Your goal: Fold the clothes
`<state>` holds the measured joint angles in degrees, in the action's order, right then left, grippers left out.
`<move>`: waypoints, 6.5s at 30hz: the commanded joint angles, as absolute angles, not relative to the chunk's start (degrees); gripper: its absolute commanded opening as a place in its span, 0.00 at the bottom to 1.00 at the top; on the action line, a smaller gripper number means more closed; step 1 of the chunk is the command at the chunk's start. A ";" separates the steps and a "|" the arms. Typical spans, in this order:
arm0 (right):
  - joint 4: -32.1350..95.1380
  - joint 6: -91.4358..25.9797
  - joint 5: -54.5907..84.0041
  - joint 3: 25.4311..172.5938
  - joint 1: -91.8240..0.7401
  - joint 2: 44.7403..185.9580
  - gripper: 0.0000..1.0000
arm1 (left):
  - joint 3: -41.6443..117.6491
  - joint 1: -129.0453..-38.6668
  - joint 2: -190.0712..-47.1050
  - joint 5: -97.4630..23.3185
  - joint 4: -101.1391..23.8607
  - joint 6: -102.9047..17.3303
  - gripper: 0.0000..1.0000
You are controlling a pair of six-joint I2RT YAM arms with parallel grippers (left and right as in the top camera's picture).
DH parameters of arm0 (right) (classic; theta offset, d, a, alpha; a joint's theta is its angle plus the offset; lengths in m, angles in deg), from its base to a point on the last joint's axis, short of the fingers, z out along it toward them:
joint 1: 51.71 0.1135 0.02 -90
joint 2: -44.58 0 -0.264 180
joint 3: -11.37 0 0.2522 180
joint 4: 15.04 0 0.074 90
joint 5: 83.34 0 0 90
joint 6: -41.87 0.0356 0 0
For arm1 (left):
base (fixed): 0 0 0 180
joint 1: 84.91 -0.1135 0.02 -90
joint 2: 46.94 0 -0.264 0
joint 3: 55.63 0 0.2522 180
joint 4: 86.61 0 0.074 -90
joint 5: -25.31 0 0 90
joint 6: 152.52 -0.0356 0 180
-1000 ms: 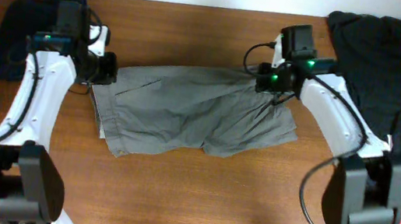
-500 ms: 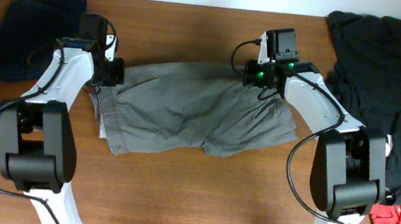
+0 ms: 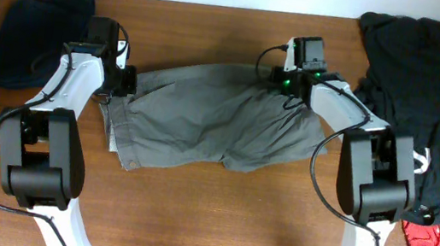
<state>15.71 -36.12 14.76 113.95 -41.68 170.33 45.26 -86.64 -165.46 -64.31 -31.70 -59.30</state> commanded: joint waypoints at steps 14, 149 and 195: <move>6.33 -28.75 15.85 115.59 -45.64 170.77 0.04 | 45.52 -86.99 -165.98 -64.96 -29.21 -59.39 0.06; 58.92 -55.39 46.74 130.69 -41.82 172.67 0.04 | 66.44 -104.57 -165.94 -45.40 2.38 -76.92 0.00; 55.62 -50.63 41.80 130.67 -43.10 182.24 0.04 | 76.36 -69.73 -165.96 -42.38 -11.92 -55.65 0.01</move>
<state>55.51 -50.89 42.54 129.82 -43.26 181.00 75.03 -71.71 -168.02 -43.52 -10.80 -56.81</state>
